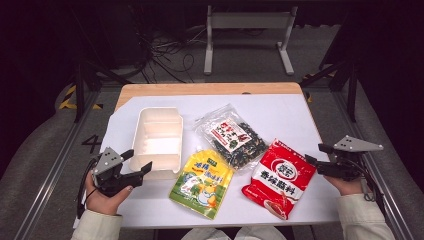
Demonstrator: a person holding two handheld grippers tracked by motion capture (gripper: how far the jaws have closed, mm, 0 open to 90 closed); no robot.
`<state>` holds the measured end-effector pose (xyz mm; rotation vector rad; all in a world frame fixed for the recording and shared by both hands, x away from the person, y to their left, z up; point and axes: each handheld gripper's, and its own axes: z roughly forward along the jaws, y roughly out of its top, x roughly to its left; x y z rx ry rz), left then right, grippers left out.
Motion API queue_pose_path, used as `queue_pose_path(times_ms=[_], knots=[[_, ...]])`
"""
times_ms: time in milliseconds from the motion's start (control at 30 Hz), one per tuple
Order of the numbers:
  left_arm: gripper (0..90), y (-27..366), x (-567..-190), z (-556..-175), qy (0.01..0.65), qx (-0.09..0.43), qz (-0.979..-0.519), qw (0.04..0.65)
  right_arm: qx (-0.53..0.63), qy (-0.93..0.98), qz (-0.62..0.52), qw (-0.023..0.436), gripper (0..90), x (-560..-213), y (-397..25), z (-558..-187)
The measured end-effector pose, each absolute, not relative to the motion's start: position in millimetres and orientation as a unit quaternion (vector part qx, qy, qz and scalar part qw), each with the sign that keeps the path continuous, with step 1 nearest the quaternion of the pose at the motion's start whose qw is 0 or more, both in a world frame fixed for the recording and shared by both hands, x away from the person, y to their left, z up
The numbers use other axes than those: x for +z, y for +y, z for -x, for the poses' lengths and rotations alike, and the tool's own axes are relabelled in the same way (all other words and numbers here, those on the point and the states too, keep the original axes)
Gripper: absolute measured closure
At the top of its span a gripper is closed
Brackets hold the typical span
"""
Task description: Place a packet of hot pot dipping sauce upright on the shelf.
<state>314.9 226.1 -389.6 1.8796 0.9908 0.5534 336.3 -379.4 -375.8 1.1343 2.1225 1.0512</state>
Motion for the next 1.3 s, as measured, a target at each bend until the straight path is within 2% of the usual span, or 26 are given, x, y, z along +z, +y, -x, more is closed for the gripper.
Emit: queue_pose_path(times_ms=[533, 833, 1300], knots=[[25.5, 233, -392, -316, 0.417, 0.211, -0.754, 0.462, 0.378, 0.780, -0.443, 0.228, 27.5, -393, -392, -351], [25.5, 231, -394, -315, 0.418, 0.208, -0.757, 0.457, 0.366, 0.783, -0.462, 0.197, 26.7, -415, -397, -362], [25.4, 231, -395, -317, 0.419, 0.206, -0.759, 0.453, 0.358, 0.793, -0.468, 0.156, 27.6, -429, -396, -366]])
